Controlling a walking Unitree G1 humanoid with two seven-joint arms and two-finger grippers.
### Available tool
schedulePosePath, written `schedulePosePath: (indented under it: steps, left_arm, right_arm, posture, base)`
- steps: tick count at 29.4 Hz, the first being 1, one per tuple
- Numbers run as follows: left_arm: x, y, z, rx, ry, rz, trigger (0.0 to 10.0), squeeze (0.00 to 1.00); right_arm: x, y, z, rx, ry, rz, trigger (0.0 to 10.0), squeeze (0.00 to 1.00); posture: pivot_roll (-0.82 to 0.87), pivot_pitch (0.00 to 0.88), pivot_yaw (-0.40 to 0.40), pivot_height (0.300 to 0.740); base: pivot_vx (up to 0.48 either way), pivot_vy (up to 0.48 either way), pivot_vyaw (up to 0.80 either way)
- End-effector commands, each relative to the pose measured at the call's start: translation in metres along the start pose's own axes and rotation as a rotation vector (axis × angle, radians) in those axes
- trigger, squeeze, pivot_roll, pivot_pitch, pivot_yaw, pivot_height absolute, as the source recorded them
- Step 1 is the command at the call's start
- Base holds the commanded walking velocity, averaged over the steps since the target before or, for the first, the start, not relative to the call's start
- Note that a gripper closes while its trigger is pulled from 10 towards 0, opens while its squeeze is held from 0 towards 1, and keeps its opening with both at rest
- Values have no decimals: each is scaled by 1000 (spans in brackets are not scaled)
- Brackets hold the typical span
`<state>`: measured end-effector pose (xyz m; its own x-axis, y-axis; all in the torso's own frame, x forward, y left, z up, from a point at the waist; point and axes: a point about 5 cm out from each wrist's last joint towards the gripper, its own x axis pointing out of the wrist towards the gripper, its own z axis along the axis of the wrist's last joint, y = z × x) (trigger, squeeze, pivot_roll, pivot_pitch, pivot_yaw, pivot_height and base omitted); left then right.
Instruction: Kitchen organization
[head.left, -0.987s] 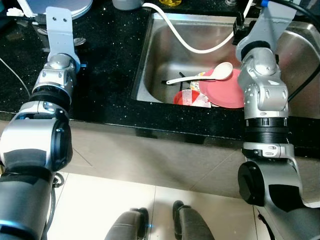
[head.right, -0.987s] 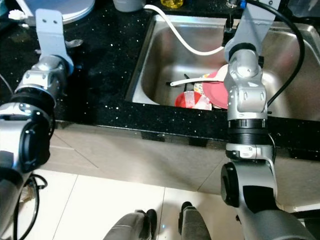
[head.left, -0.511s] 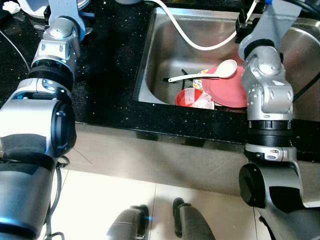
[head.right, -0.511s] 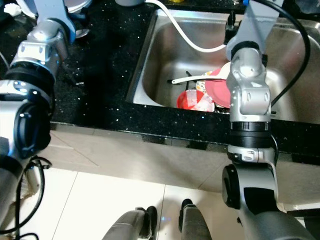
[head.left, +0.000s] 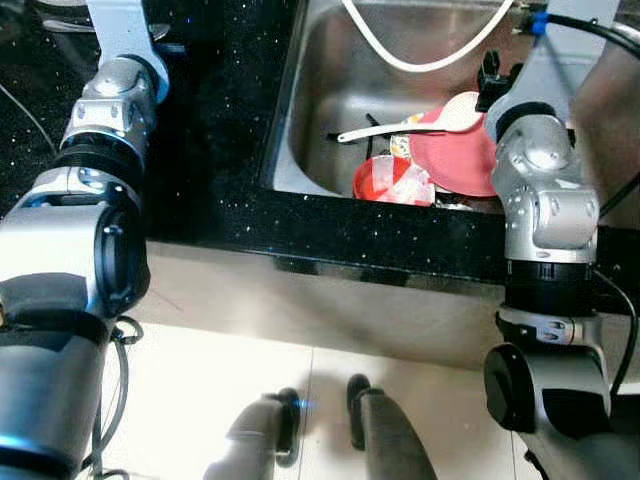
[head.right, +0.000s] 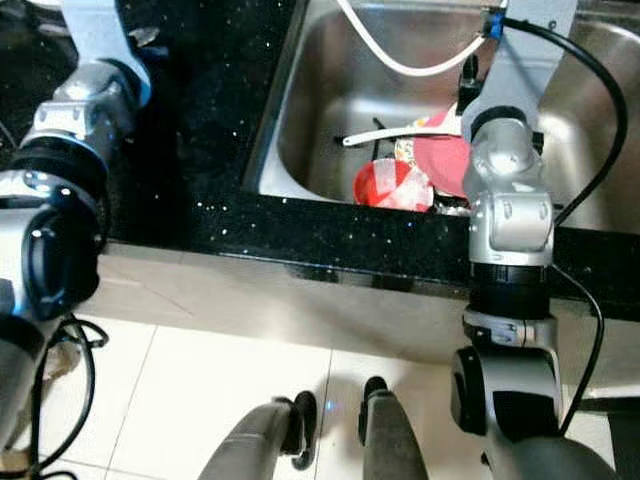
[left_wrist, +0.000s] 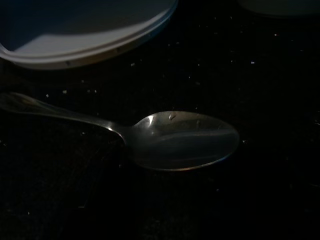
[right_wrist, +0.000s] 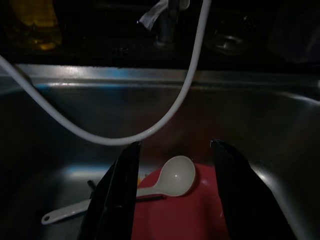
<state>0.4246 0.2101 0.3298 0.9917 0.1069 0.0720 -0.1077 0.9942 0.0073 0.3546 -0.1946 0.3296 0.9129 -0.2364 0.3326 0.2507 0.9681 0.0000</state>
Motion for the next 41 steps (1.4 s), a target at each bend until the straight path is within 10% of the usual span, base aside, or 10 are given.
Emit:
schedulePosePath:
  steps: [1,6,7,22,34,35,36,41]
  left_arm:
    - [-5,19,-48,13,218,26,10000,0]
    - [-6,22,-53,25,240,24,10000,0]
    - [-7,26,-56,27,252,31,0,0]
    - [-6,37,-41,369,131,69,0,0]
    - [-2,10,3,574,-117,14,0,0]
    - [-2,2,10,590,-162,3,1725,0]
    - [-3,-5,17,603,-201,-14,10000,0]
    - [-5,-30,32,632,-307,-88,10000,0]
  right_arm:
    - [-2,-3,-2,-2,10,-8,10000,0]
    - [-2,-1,-2,3,13,-1,10000,0]
    - [-1,3,-2,9,13,10,10000,0]
    - [0,7,1,18,4,26,10000,0]
    - [4,12,0,37,-2,33,10000,0]
    - [4,12,0,39,-3,34,10000,0]
    - [4,13,0,41,-3,34,10000,0]
    - [5,14,0,46,-6,35,10000,0]
  posture:
    - [-55,382,67,740]
    - [-51,378,64,740]
    - [-47,365,56,740]
    - [-48,331,49,740]
    - [-24,304,44,740]
    - [-21,300,45,740]
    - [-21,300,45,740]
    - [-18,287,47,740]
  base:
    - [0,0,0]
    - [0,0,0]
    - [0,0,0]
    - [0,0,0]
    - [0,0,0]
    - [0,0,0]
    - [0,0,0]
    - [0,0,0]
